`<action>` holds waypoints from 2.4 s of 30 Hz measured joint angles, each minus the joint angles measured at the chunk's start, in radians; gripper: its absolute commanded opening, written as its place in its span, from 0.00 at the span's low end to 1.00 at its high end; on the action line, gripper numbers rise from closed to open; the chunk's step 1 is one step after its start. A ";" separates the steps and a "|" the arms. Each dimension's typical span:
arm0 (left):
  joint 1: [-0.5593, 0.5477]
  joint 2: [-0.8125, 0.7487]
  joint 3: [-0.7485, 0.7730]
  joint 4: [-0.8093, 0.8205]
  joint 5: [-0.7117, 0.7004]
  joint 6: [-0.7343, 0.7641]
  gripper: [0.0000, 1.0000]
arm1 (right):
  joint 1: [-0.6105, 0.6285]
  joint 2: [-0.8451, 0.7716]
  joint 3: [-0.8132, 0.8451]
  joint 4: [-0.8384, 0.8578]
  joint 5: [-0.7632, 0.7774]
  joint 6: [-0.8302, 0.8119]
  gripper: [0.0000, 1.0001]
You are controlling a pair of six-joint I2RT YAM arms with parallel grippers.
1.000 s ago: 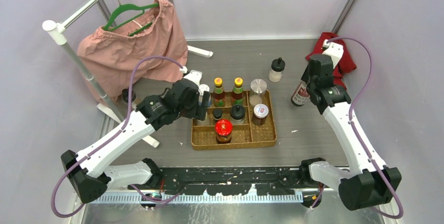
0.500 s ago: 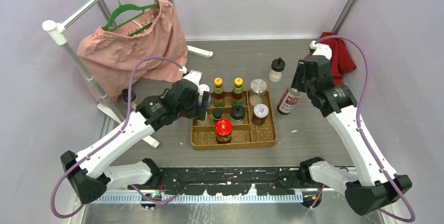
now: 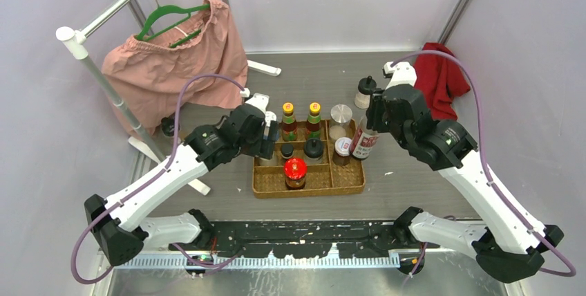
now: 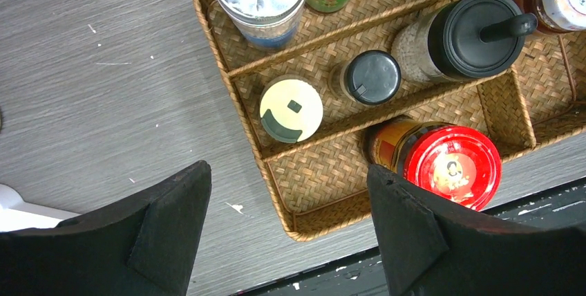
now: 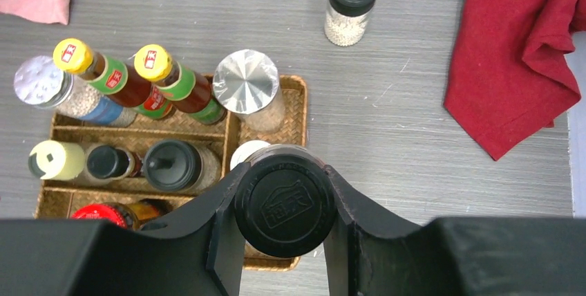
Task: Organize the condiment bottles
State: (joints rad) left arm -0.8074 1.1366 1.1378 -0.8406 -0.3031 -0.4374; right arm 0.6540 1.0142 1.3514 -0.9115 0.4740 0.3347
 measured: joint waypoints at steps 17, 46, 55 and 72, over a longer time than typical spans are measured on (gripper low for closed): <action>0.000 0.042 0.009 0.013 0.000 0.000 0.83 | 0.208 0.048 0.021 -0.032 0.024 0.027 0.16; 0.000 0.043 0.012 0.014 0.000 -0.005 0.82 | 0.492 0.185 -0.024 0.117 0.092 0.069 0.16; 0.000 0.037 0.012 0.014 0.000 -0.010 0.82 | 0.502 0.161 -0.111 0.224 0.131 0.084 0.16; 0.000 0.037 0.012 0.021 0.001 -0.026 0.81 | 0.529 0.122 -0.141 0.224 0.144 0.093 0.16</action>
State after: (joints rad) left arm -0.8074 1.1736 1.1496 -0.8192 -0.3023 -0.4633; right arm 1.1828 1.1366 1.2102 -0.6872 0.6178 0.4282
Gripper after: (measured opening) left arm 0.816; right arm 0.441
